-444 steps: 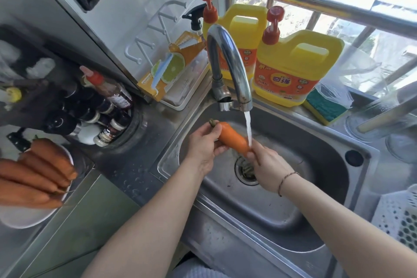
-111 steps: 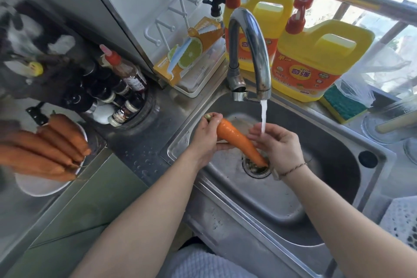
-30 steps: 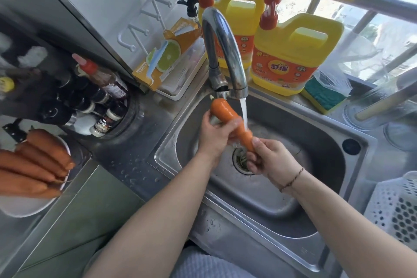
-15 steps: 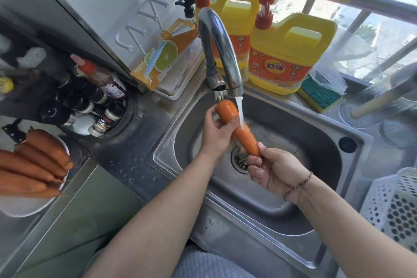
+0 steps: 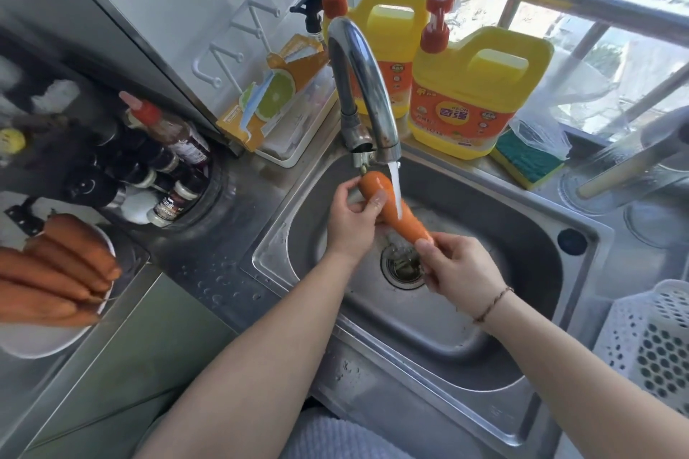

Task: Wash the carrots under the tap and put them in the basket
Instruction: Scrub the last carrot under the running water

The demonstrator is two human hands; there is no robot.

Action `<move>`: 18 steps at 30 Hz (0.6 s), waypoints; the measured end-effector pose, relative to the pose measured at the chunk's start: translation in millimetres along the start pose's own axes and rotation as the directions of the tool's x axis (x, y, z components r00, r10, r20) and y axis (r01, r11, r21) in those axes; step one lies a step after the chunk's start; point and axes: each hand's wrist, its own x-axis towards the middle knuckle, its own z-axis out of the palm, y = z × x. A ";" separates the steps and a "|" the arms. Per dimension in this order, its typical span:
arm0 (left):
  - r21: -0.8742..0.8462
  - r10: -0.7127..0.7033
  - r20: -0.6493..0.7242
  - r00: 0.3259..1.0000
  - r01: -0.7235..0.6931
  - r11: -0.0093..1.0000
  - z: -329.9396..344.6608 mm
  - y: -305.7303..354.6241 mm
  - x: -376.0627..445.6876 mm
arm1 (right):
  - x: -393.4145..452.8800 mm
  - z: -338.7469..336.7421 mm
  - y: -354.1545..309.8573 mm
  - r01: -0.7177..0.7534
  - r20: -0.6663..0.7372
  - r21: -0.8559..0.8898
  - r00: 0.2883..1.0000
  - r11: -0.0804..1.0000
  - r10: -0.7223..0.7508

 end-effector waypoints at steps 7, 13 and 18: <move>-0.421 -0.206 0.053 0.977 0.209 0.883 -20.6 3.1 7.2 | -15.1 -8.5 9.1 -0.263 0.304 0.451 0.944 0.853 0.131; -0.154 -0.212 0.162 0.964 0.237 0.959 -11.8 17.9 1.9 | 0.3 -1.5 6.4 -0.225 0.119 0.586 0.974 0.778 0.192; -0.075 -0.194 0.131 0.972 0.205 0.976 -27.4 26.4 4.3 | 19.3 2.4 -1.0 -0.116 0.001 0.494 0.991 0.862 0.133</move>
